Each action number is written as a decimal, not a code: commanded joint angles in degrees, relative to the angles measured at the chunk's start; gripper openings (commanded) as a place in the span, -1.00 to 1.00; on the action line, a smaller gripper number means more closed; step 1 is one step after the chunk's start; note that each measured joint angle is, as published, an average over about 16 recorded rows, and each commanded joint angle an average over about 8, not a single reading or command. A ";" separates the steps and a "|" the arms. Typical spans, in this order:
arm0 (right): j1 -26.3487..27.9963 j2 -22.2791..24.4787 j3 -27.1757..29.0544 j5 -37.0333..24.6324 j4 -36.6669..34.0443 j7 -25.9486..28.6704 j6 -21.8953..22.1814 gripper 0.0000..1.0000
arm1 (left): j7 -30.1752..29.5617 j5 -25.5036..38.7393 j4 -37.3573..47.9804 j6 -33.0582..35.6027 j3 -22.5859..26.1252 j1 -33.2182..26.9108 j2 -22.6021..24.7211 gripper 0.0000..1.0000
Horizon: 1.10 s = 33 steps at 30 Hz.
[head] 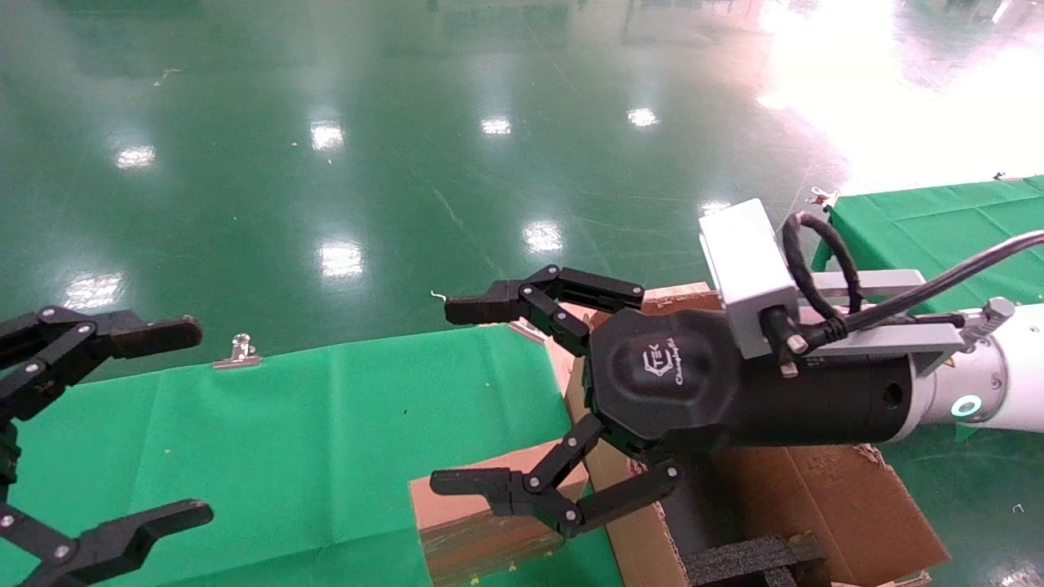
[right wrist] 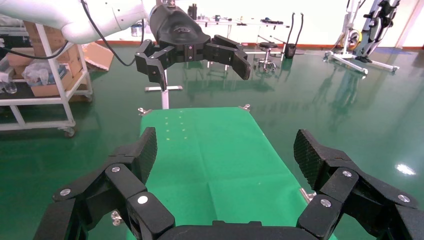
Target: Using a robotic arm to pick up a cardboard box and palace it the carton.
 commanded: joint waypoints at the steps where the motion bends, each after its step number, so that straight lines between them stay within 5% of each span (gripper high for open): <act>1: 0.00 0.00 0.00 0.00 0.00 0.00 0.00 1.00 | 0.00 0.00 0.00 0.00 0.00 0.00 0.00 -0.01; 4: 0.00 0.00 0.00 0.00 0.00 0.00 0.00 1.00 | 0.00 0.00 0.00 0.00 0.00 0.00 0.00 -0.76; 6: 0.00 0.00 0.00 0.00 0.00 0.00 0.00 1.00 | 0.00 0.00 0.00 0.00 0.00 0.00 0.00 -1.00; 17: 0.99 0.07 -1.26 -2.57 -0.06 0.53 -0.40 1.00 | 0.00 0.00 0.01 0.00 0.01 0.00 0.00 -1.00; 33: 15.44 -7.38 -15.83 -27.89 -7.51 2.30 -4.53 1.00 | 0.02 -0.02 0.02 0.00 0.04 -0.02 -0.01 -1.00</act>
